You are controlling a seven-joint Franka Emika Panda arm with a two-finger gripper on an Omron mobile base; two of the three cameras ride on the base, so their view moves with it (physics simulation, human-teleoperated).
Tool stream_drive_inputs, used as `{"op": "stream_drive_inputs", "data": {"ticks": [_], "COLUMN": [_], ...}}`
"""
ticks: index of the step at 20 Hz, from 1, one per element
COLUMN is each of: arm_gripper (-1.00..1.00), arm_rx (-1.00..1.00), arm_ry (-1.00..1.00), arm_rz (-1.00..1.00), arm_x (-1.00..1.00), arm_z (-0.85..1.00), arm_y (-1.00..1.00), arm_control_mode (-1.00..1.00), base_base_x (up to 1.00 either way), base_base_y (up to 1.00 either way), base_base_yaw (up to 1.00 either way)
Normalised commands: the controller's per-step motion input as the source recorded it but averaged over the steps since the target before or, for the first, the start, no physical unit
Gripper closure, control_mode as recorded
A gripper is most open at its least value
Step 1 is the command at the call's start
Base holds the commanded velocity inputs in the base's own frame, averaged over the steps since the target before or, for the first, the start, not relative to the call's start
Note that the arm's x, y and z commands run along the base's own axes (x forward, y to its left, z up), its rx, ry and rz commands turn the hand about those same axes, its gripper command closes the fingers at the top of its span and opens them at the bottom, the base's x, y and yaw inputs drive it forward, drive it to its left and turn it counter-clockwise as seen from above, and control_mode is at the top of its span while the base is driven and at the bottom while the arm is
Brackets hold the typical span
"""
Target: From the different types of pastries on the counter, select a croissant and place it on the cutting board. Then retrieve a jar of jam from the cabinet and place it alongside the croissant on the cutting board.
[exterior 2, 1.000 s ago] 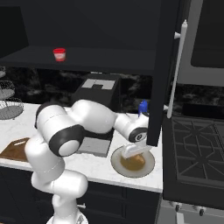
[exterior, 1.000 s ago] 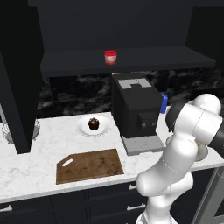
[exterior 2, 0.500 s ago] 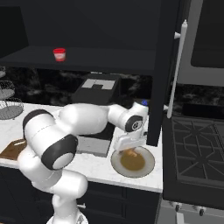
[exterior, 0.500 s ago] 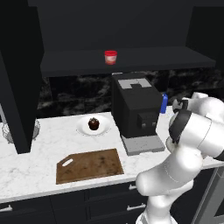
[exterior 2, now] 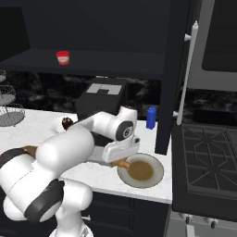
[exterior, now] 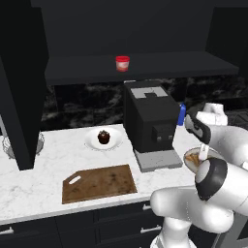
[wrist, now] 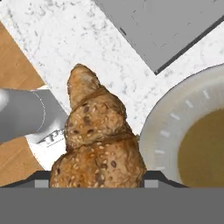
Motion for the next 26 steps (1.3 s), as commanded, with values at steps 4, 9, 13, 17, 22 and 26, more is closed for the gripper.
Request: {"op": "stream_drive_inputs", "data": {"ticks": [4,9,13,17,22,26], "arm_gripper": [1.0,1.0,1.0,1.0,1.0,1.0], "arm_rx": [-0.06,-0.01,-0.02,-0.06,-0.09,-0.11], "arm_ry": [-0.01,0.03,0.02,0.02,0.03,0.07], "arm_rz": [0.04,0.02,0.03,0.06,0.07,0.06], "arm_x": [-0.39,-0.11,-0.01,0.0,0.0,0.09], "arm_z": [0.6,0.52,0.09,0.03,0.17,0.08], "arm_y": [0.58,0.4,0.39,0.52,0.62,0.68], "arm_control_mode": [-1.0,-1.0,-1.0,-1.0,-1.0,-1.0], "base_base_x": [0.0,0.0,0.0,0.0,0.0,0.0], "base_base_y": [0.0,0.0,0.0,0.0,0.0,0.0], "base_base_yaw": [0.0,0.0,0.0,0.0,0.0,0.0]}}
